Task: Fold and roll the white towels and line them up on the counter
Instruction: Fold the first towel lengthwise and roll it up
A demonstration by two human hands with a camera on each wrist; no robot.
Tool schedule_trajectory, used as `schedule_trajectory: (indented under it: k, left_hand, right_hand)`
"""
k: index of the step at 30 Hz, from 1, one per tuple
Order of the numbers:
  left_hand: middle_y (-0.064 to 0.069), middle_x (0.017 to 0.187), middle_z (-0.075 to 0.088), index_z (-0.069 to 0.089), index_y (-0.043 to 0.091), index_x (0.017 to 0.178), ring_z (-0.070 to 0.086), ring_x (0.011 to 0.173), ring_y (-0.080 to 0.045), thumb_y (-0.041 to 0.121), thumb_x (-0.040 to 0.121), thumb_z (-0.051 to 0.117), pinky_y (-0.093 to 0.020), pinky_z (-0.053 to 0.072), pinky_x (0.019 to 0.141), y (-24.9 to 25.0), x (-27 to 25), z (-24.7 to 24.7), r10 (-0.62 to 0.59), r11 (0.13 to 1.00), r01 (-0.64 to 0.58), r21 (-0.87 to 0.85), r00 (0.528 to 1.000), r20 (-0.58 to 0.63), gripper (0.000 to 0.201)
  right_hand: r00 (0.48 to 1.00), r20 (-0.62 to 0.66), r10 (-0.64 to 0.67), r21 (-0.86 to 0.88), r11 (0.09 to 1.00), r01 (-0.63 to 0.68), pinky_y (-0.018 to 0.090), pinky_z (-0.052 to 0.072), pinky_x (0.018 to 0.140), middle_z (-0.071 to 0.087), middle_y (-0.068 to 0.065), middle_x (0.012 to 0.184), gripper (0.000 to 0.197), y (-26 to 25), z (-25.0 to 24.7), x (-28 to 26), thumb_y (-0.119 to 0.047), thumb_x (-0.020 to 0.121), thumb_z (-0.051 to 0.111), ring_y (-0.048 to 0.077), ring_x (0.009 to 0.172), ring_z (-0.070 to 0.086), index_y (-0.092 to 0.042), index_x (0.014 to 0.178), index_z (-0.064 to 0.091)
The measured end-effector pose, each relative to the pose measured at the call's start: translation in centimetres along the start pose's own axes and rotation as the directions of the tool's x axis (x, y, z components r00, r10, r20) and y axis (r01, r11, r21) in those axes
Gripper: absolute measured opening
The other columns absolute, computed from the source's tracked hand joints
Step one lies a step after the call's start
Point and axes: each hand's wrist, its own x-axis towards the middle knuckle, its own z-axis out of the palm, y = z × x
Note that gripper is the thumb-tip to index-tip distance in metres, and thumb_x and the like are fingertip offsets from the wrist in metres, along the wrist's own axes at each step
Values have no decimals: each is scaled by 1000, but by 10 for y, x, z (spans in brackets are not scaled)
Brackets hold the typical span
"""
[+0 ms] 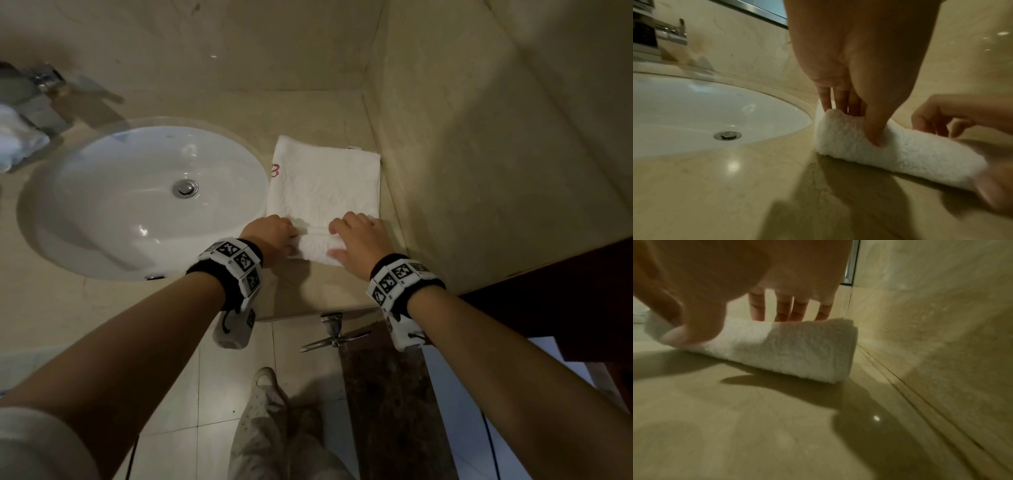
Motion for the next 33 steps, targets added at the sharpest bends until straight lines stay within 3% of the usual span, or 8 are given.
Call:
schedule_trajectory:
  k: [3, 6, 8, 13, 19, 24, 30, 33]
  left_hand:
    - [-6, 118, 58, 60, 17, 116, 54, 110, -26, 33, 92, 49, -35, 43, 92, 1, 1, -7, -20, 1000, 21, -18, 998, 52, 31]
    - [-7, 117, 61, 61, 14, 113, 55, 109, -26, 33, 94, 48, -34, 41, 93, 1, 2, -8, -32, 995, 40, -90, 996, 81, 30]
    - [-9, 116, 61, 61, 10, 111, 54, 109, -26, 32, 95, 46, -32, 38, 91, 0, 1, -8, -43, 989, 55, -139, 995, 89, 31]
    - [-12, 116, 60, 58, 9, 113, 53, 108, -28, 33, 97, 43, -29, 35, 86, -4, -1, -8, -38, 961, 71, -267, 991, 125, 32]
    - [-11, 119, 55, 53, 16, 118, 52, 108, -29, 25, 94, 49, -32, 37, 92, -10, 0, -3, -28, 907, 32, -420, 999, 18, 26]
    - [-9, 121, 47, 62, 14, 111, 41, 113, -28, 20, 93, 53, -38, 37, 92, -4, 2, 0, -4, 970, -49, -237, 976, -218, 22]
    - [-2, 125, 48, 58, 20, 121, 44, 116, -24, 58, 85, 50, -37, 41, 89, -7, -5, -1, 95, 995, -91, 33, 986, -140, 53]
    - [-3, 132, 41, 46, 21, 133, 38, 121, -24, 53, 79, 61, -39, 40, 95, -8, -6, -1, 122, 983, -106, 153, 987, -101, 65]
  right_hand:
    - [994, 96, -48, -103, 993, 58, 39, 29, 100, 45, 1, 120, 67, -2, 1, -7, -51, 71, 70, 22, 113, 43, -23, 126, 42]
    - [998, 26, -64, -29, 997, 65, 36, 32, 94, 54, 6, 116, 44, 1, 4, -2, -21, 79, 66, 26, 110, 50, -16, 120, 52]
    - [997, 66, -50, 107, 993, 42, 33, 36, 89, 59, 9, 114, 34, 3, -3, 3, -15, 84, 58, 27, 106, 54, -13, 118, 57]
    - [961, 277, -26, 291, 955, -58, 29, 43, 88, 64, 10, 118, 35, 16, -15, 10, -22, 89, 59, 26, 107, 59, -14, 123, 58]
    - [960, 280, 14, 385, 914, -126, 28, 38, 78, 56, 11, 119, 34, 20, -11, 11, -27, 92, 56, 28, 106, 55, -9, 121, 49]
    - [926, 378, 12, 385, 907, -169, 30, 39, 94, 57, 13, 127, 37, 20, -13, 28, -28, 95, 51, 27, 117, 52, -10, 127, 51]
    - [905, 421, 56, 284, 940, -191, 34, 35, 102, 49, 14, 135, 44, 20, -10, 35, -35, 97, 45, 29, 124, 46, -10, 133, 47]
    - [895, 444, 53, 276, 942, -192, 33, 36, 103, 49, 14, 137, 44, 17, -14, 38, -32, 99, 42, 28, 125, 47, -6, 134, 46]
